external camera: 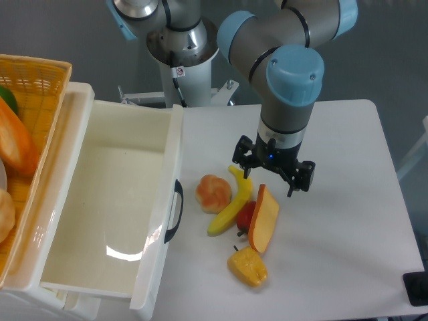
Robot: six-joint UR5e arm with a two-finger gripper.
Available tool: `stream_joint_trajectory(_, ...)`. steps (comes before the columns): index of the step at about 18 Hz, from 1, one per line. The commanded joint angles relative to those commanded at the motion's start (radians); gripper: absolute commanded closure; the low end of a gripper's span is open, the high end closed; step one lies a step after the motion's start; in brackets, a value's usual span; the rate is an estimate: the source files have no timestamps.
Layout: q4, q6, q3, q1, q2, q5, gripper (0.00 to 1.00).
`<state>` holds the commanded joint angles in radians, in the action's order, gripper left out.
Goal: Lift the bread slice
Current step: 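Lower the open gripper toward the orange bread slice beside the banana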
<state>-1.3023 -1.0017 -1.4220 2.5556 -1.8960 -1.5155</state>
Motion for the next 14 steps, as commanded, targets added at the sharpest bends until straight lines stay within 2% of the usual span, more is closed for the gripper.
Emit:
stream_joint_trajectory(4,0.009,-0.002,-0.02,-0.005,0.008,-0.003,0.0)
stream_joint_trajectory(7,0.067,-0.003,-0.021,-0.014,0.0,-0.003,0.0)
stream_joint_trajectory(14,0.074,0.017,-0.043,-0.023,-0.005,-0.002,0.0)
